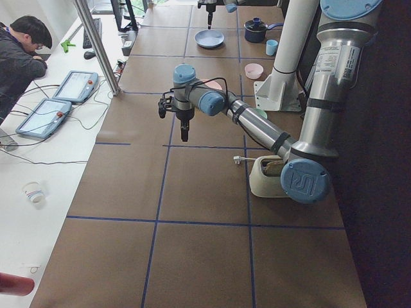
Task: Stack three plates with pink and blue
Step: 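Open the left gripper and withdraw the left arm from the stack, then grasp the light blue plate rim with the right gripper and lift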
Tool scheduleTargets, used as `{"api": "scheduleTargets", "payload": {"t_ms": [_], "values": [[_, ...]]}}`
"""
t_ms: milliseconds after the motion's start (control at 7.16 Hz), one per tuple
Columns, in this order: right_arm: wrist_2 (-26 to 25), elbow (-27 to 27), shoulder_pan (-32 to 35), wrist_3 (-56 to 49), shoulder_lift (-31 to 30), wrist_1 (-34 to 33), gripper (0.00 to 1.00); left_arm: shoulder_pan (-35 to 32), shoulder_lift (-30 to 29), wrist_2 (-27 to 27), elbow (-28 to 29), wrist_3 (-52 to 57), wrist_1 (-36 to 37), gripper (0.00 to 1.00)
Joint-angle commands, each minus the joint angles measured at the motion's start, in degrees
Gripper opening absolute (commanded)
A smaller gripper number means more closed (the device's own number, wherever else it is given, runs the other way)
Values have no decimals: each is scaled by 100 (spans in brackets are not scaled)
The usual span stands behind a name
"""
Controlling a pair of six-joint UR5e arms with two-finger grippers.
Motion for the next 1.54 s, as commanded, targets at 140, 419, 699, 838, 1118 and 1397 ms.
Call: {"api": "scheduleTargets", "payload": {"t_ms": [140, 419, 699, 838, 1118, 1397], "values": [[-103, -206, -129, -13, 17, 85, 95, -129, 4, -187, 3, 6, 5, 100], [-94, -321, -182, 13, 8, 94, 79, -207, 4, -240, -14, -20, -4, 100], [-94, -303, -173, 4, 17, 111, 0, -251, 4, -363, -23, -20, -4, 100], [-94, -303, -173, 13, -1, 251, 0, -252, 4, -354, -23, -11, -4, 100], [-77, -138, -164, 222, 8, 375, 0, -252, 12, -354, -5, 15, -13, 100], [-24, 676, -164, 1210, -1, 393, 0, -330, 108, -285, 3, 233, -39, 100]]}}
